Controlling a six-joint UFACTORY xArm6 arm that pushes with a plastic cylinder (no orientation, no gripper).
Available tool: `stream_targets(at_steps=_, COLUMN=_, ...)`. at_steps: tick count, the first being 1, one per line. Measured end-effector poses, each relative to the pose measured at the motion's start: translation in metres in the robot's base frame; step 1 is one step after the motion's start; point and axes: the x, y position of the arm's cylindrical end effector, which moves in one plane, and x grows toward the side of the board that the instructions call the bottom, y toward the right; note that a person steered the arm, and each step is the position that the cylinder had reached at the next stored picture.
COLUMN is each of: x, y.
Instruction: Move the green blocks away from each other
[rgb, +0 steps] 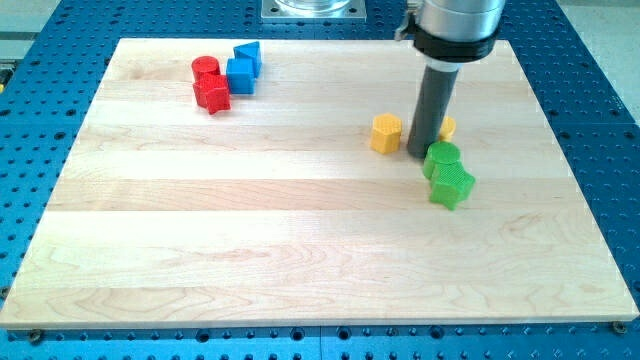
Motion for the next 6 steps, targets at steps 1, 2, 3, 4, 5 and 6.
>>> stream_targets(at_steps=1, x=0.002, y=-0.037)
stream_targets(at_steps=2, x=0.056, y=-0.021)
stream_targets(at_steps=3, x=0.068, y=0.01)
stream_targets(at_steps=4, x=0.043, y=0.014)
stream_targets(at_steps=5, x=0.024, y=0.009)
stream_targets(at_steps=6, x=0.0, y=0.013)
